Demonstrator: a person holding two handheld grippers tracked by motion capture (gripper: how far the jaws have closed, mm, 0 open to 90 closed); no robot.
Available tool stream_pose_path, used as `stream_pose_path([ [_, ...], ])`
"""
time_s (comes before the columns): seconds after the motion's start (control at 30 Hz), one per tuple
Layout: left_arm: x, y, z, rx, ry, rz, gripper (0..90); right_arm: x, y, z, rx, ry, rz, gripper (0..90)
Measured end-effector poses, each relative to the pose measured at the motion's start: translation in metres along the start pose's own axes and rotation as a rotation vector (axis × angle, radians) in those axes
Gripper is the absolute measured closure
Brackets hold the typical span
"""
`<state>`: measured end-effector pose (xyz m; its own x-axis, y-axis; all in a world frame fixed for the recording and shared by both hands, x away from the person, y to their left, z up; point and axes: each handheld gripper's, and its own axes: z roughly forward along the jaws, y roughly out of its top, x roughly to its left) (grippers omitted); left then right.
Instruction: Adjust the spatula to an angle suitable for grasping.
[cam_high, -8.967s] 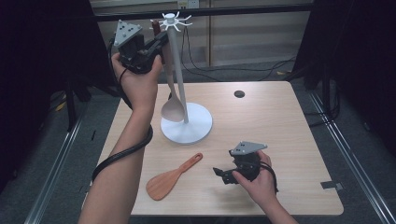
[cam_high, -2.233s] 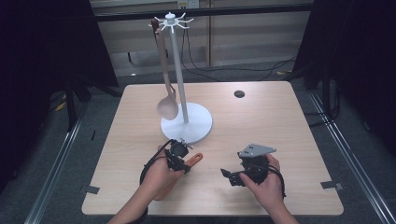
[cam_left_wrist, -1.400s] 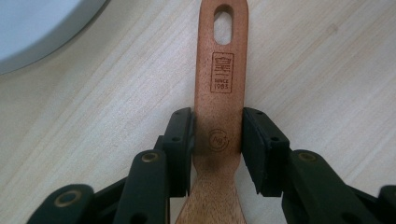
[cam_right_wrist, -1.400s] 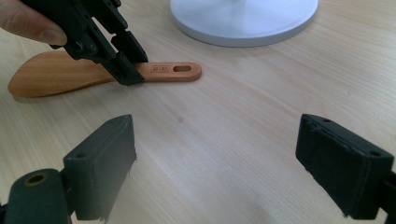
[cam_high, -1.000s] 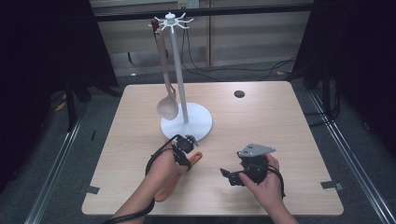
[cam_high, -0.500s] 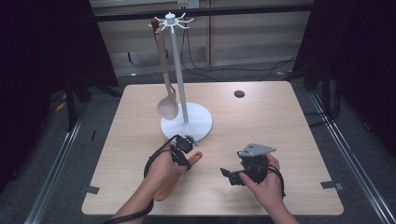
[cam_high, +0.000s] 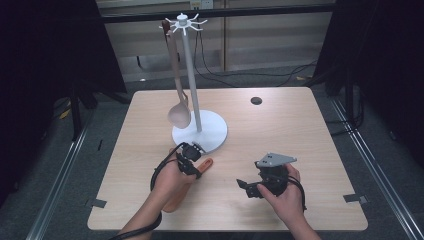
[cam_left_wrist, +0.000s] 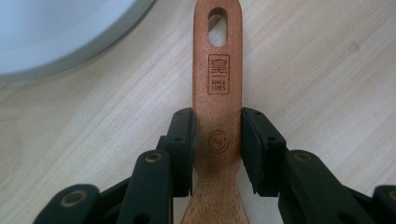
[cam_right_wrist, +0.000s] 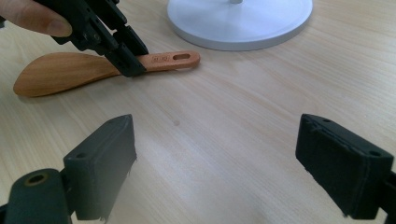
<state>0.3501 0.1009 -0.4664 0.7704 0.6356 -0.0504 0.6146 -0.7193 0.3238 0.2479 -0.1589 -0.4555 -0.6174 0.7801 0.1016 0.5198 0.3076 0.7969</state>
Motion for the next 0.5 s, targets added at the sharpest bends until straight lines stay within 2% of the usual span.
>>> stream_pose_path([
  [0.13, 0.002, 0.000, -0.006, -0.024, -0.001, 0.017, 65.9, 0.000, 0.000, 0.000, 0.000, 0.000, 0.001, 11.5],
  [0.2, 0.003, -0.001, -0.010, -0.066, -0.002, 0.012, 65.9, 0.000, 0.000, 0.000, -0.001, 0.000, 0.002, 11.5],
  [0.23, 0.003, -0.001, -0.011, -0.089, -0.009, -0.009, 65.9, 0.000, 0.000, 0.000, -0.001, 0.001, 0.001, 11.5],
  [0.33, 0.007, -0.003, -0.019, -0.153, -0.024, -0.024, 65.9, 0.000, 0.000, 0.000, -0.001, 0.000, 0.001, 11.5],
  [0.5, 0.011, -0.010, -0.030, -0.287, -0.031, -0.051, 65.9, -0.001, 0.000, 0.000, -0.003, -0.001, 0.004, 11.5],
])
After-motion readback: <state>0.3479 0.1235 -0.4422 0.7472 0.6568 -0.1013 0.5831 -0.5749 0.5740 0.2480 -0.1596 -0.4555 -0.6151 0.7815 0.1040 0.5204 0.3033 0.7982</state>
